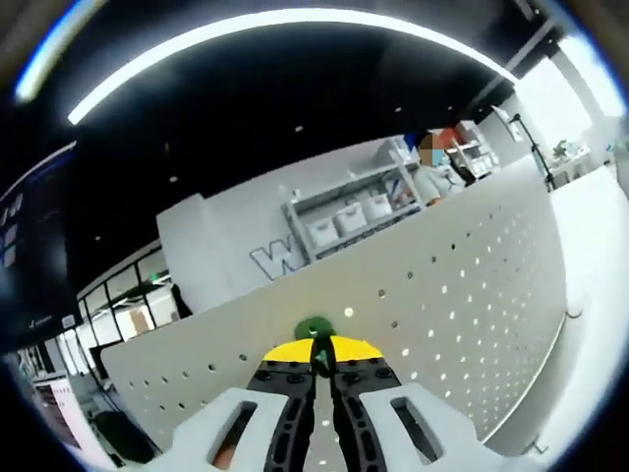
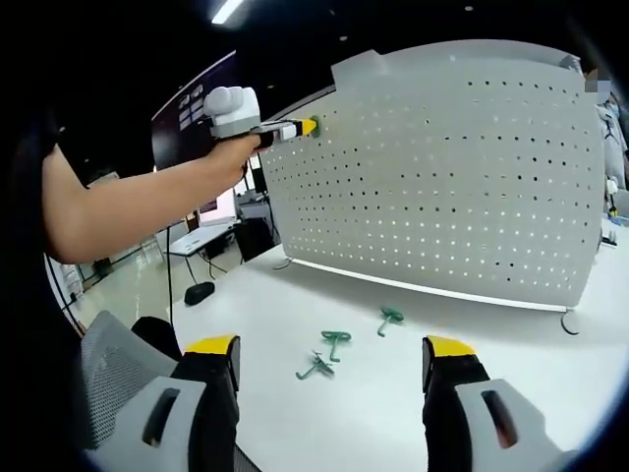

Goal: Insert the hook assembly into the mounting plate slot until the hook locks in place.

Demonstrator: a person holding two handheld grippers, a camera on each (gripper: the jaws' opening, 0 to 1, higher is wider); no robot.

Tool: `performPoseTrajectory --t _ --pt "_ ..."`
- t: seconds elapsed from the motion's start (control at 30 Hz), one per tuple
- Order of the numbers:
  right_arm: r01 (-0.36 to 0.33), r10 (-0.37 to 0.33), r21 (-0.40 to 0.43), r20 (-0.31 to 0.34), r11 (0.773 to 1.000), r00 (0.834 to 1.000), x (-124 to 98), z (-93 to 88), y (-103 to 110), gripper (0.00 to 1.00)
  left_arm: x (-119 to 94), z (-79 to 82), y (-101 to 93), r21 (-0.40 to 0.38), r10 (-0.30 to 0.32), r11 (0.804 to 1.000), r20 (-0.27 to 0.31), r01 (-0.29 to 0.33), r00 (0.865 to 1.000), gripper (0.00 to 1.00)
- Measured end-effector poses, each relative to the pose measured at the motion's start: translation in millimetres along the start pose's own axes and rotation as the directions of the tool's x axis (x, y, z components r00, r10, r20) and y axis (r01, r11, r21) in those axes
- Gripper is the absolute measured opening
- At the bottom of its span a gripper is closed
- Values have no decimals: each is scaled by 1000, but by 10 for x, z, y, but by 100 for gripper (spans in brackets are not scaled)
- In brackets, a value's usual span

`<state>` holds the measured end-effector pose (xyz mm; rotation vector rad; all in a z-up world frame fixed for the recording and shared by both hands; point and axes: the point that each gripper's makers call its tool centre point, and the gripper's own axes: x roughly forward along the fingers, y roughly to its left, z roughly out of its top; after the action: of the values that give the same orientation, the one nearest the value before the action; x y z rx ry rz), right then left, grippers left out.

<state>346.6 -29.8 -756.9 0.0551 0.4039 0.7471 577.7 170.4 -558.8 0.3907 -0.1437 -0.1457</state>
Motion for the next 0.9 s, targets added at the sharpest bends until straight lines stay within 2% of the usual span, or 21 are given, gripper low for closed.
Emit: performPoseTrajectory --t 0.17,0.33,0.53,0.57,0.6,0.63,0.73,0.9 --pt "0 0 1 -1 1000 1000 -3 -5 0 74 7 4 -15 88 8 996 -3 -8 1000 5" --pt "2 -2 4 -1 1000 1000 -6 -6 -5 73 15 0 -21 128 19 992 9 -20 1000 5" --pt "3 -3 6 -2 1000 1000 -13 -8 -12 73 30 -1 1 95 18 995 27 -20 999 5" --pt "3 -3 7 -2 1000 1000 -13 -9 -12 73 33 0 11 68 14 998 37 -17 999 5" --pt "2 -2 7 -2 1000 1000 -12 -10 -11 73 36 -11 13 7 7 1000 47 -7 999 5" --pt "2 -2 6 -4 1000 1000 -10 -11 -9 73 34 -17 26 -8 2 1000 47 -2 999 5" --pt "1 -1 3 -4 1000 1000 -6 -8 0 73 21 -10 12 29 9 1000 46 -10 999 5" --pt "6 -6 3 -4 1000 1000 -17 -14 -13 72 5 -18 9 -2 7 1000 47 -7 999 5"
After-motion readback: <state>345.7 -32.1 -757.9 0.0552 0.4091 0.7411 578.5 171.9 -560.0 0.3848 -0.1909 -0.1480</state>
